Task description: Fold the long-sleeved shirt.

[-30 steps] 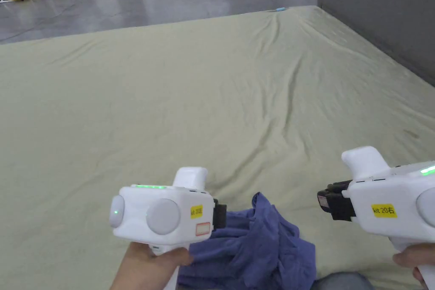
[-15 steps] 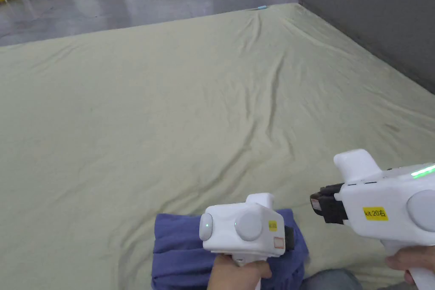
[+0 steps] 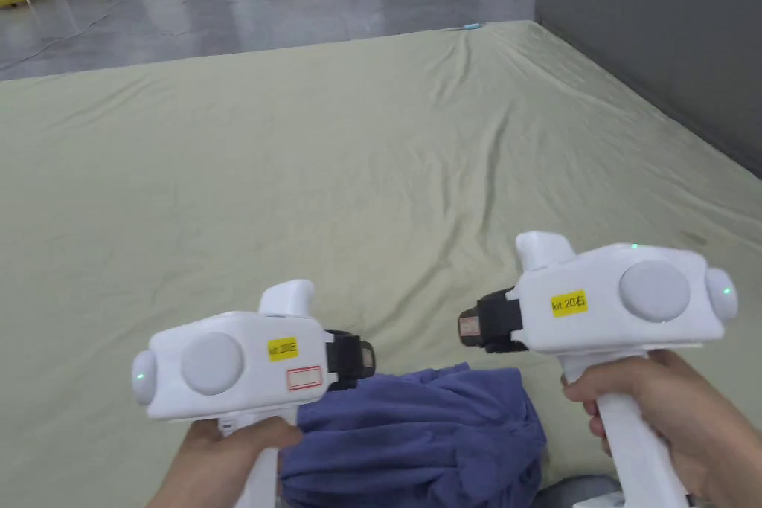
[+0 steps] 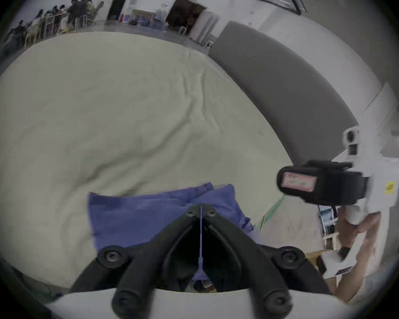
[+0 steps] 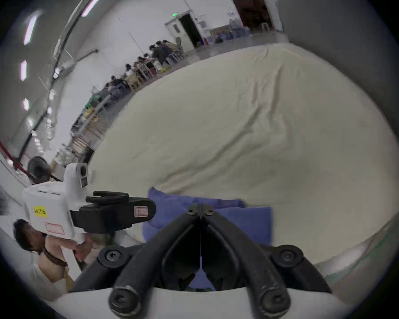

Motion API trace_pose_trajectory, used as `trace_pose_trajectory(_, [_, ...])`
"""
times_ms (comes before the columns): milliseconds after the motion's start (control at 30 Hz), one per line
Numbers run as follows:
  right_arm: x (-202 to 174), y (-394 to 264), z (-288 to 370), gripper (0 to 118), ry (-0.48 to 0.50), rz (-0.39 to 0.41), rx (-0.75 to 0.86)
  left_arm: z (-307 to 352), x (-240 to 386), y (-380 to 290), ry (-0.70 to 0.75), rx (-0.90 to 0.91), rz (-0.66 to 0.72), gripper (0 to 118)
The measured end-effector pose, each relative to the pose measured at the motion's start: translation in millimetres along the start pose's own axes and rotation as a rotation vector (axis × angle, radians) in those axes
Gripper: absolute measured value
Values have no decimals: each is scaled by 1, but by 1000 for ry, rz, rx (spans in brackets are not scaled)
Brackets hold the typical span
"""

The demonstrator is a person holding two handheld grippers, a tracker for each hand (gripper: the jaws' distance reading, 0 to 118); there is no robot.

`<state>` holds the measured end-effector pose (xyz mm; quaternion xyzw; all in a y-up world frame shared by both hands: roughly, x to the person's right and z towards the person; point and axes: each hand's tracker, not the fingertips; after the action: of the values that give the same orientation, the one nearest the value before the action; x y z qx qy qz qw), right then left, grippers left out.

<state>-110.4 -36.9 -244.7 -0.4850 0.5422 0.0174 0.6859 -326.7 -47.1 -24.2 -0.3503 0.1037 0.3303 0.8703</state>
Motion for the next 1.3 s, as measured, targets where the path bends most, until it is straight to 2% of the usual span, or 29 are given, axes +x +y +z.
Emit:
trace_pose_trajectory(67, [2, -18, -13, 0, -40, -32, -55, 13, -18, -6, 6, 6, 25, 0])
trace_pose_trajectory(133, [11, -37, -26, 0, -68, -3, -102, 21, -37, -14, -9, 18, 83, 0])
trace_pose_trajectory(267, [46, -61, -53, 0, -93, -72, -217, 25, -65, -27, -18, 11, 120, 0])
trace_pose_trajectory(333, [58, -66, -59, 0, -161, -88, -225, 22, -77, -28, -13, -23, 157, 0])
trace_pose_trajectory(367, [61, -66, -59, 0, -157, -81, -212, 19, -81, -28, -6, -33, 173, 8])
trace_pose_trajectory(400, [64, -64, -58, 0, -169, -83, -198, 18, -86, -27, 3, -32, 181, 32])
trace_pose_trajectory(433, [65, -62, -57, 0, -206, -86, -187, 16, -92, -26, 10, -31, 195, 73])
trace_pose_trajectory(467, [67, -62, -58, 0, -215, -84, -190, 14, -97, -26, 13, -28, 209, 98])
trace_pose_trajectory(500, [68, -61, -59, 0, -207, -83, -193, 11, -102, -25, -1, -26, 228, 108])
trace_pose_trajectory(633, [64, -61, -65, 0, -216, -49, -202, -8, -115, -23, -141, -59, 352, 109])
trace_pose_trajectory(733, [67, -60, -62, 0, -203, -76, -196, -35, -122, -25, -231, -143, 413, 108])
trace_pose_trajectory(867, [71, -62, -60, 0, -183, -125, -180, -66, -119, -29, -240, -190, 363, 101])
trace_pose_trajectory(900, [70, -63, -61, 0, -182, -126, -178, -73, -115, -32, -234, -205, 347, 93])
trace_pose_trajectory(1000, [70, -63, -62, 0, -187, -128, -174, -72, -91, -36, -117, -173, 191, 44])
trace_pose_trajectory(1033, [69, -63, -62, 0, -189, -125, -175, -69, -87, -33, -101, -188, 161, 35])
trace_pose_trajectory(1133, [67, -63, -62, 0, -195, -127, -172, -57, -85, -24, -138, -178, 215, 26])
trace_pose_trajectory(1233, [55, -61, -60, 0, -215, -132, -153, -47, -88, -17, -157, -162, 200, 24])
trace_pose_trajectory(1300, [37, -56, -59, 0, -213, -107, -122, -39, -91, -12, -162, -148, 183, 22])
